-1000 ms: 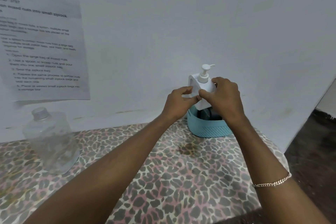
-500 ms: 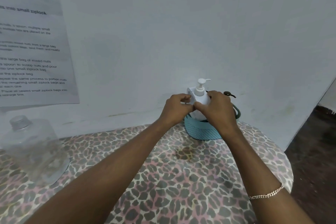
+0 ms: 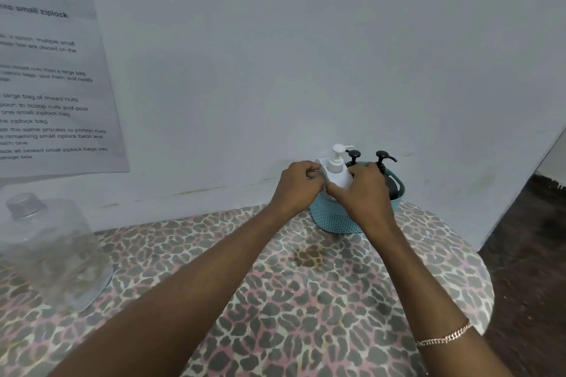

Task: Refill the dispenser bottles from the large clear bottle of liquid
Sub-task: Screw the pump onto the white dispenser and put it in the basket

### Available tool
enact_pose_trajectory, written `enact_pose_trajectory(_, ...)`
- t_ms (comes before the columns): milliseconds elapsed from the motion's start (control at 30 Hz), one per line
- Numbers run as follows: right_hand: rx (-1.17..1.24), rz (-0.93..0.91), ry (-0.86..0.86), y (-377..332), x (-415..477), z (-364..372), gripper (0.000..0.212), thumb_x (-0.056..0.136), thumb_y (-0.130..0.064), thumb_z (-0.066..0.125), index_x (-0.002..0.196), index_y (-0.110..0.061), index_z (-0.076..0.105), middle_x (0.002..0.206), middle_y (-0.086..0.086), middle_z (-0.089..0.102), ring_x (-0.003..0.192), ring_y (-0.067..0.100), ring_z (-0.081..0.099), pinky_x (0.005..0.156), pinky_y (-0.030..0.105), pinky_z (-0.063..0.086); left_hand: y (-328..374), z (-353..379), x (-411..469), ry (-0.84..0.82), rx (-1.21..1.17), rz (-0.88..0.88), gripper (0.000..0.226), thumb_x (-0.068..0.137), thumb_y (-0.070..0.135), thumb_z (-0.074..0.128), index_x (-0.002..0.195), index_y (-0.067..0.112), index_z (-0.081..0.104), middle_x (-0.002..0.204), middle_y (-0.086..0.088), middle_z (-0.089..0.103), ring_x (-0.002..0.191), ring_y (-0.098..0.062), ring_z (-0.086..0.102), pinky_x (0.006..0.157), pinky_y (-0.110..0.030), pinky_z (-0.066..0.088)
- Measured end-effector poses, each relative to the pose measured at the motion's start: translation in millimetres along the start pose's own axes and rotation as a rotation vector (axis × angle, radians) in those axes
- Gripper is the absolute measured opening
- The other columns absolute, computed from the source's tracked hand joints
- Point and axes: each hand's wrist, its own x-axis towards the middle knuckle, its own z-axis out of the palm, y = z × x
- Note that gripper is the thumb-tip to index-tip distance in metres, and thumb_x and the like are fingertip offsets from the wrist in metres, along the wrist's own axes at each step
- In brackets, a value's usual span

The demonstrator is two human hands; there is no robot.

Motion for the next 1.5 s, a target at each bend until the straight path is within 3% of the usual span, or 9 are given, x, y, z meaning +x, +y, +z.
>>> enact_pose_trajectory(200,0.019,0.014,-0.009,3.5,-0.6,4.9,0.033,0.087,-0.035,0.078,0.071,-0.022,0.052,0.093,0.008,0.057,0.084,0.016,0.048,0.056,0.020,0.024,4.8,1.4,-5.1,0.024,-0.053,0.013,0.006,0.090,0.015,0.074,0.095,0.016,0.071,0.096,-0.012,0.077,0.096,-0.026,0.073,0.091,-0.042,0.059)
enact_pose_trajectory(433,-0.078,-0.005,-0.007,9.2,0.6,14.7,0.049,0.086,-0.028,0.079,0.060,-0.024,0.039,0.073,0.007,0.057,0.074,0.022,0.052,0.052,0.025,0.022,-0.7,5.1,-1.6,0.007,-0.017,-0.001,0.042,0.084,0.016,0.082,0.124,0.006,0.074,0.110,-0.004,0.077,0.101,-0.013,0.073,0.095,-0.030,0.059)
enact_pose_trajectory(533,-0.121,-0.011,0.002,11.6,-0.1,17.5,0.050,0.088,-0.033,0.081,0.062,-0.025,0.038,0.083,0.012,0.061,0.073,0.024,0.052,0.053,0.025,0.022,-0.3,6.8,-1.6,0.019,0.013,0.006,0.038,0.082,0.016,0.083,0.118,0.007,0.077,0.108,-0.006,0.079,0.099,-0.013,0.075,0.093,-0.030,0.060)
enact_pose_trajectory(700,-0.210,-0.009,-0.016,11.2,0.2,20.5,0.025,0.096,-0.028,0.074,0.086,-0.006,0.069,0.113,0.016,0.055,0.093,0.037,0.059,0.077,0.034,0.037,4.1,7.3,-7.3,-0.010,0.076,0.011,0.012,0.083,0.014,0.077,0.089,0.004,0.081,0.083,-0.008,0.079,0.085,-0.024,0.076,0.082,-0.041,0.060)
enact_pose_trajectory(867,-0.405,-0.085,-0.073,7.4,-4.1,23.0,0.022,0.097,-0.006,0.058,0.079,-0.017,0.053,0.103,0.011,0.057,0.101,0.031,0.055,0.081,0.032,0.022,6.9,7.8,-10.9,-0.083,0.158,0.013,0.019,0.087,0.012,0.068,0.075,-0.001,0.076,0.073,-0.009,0.077,0.081,-0.035,0.073,0.079,-0.053,0.059)
enact_pose_trajectory(1033,-0.366,-0.083,-0.075,5.7,-9.2,20.5,0.024,0.092,0.001,0.057,0.074,-0.014,0.051,0.094,0.008,0.050,0.094,0.032,0.054,0.078,0.033,0.022,12.1,-1.9,-26.6,0.000,0.096,0.045,0.012,0.089,0.011,0.071,0.088,0.003,0.081,0.089,-0.012,0.079,0.089,-0.030,0.075,0.087,-0.045,0.060)
enact_pose_trajectory(1133,-0.296,-0.067,-0.022,2.8,-16.9,21.1,0.024,0.088,0.007,0.058,0.072,-0.010,0.060,0.090,0.012,0.054,0.089,0.037,0.056,0.076,0.034,0.027,14.9,-16.9,-41.9,0.052,0.075,0.064,0.020,0.092,0.012,0.072,0.110,0.006,0.080,0.110,-0.007,0.079,0.097,-0.014,0.074,0.087,-0.024,0.057)
enact_pose_trajectory(1300,-0.117,-0.126,0.095,-20.1,-38.5,25.3,0.013,0.094,0.000,0.065,0.102,0.000,0.075,0.110,0.017,0.064,0.095,0.037,0.060,0.079,0.043,0.052,1.1,-52.0,-76.1,0.117,0.026,0.074,0.038,0.093,0.020,0.076,0.129,0.010,0.073,0.127,-0.002,0.074,0.113,-0.009,0.070,0.100,-0.022,0.054)
enact_pose_trajectory(1500,0.093,-0.220,0.052,-80.2,-70.6,35.6,0.029,0.101,-0.013,0.067,0.127,-0.002,0.072,0.118,0.009,0.066,0.107,0.024,0.065,0.089,0.024,0.043,-23.7,-108.5,-132.6,0.229,0.004,0.062,0.041,0.094,0.023,0.077,0.133,0.014,0.070,0.131,0.005,0.072,0.118,0.000,0.067,0.091,-0.006,0.050)
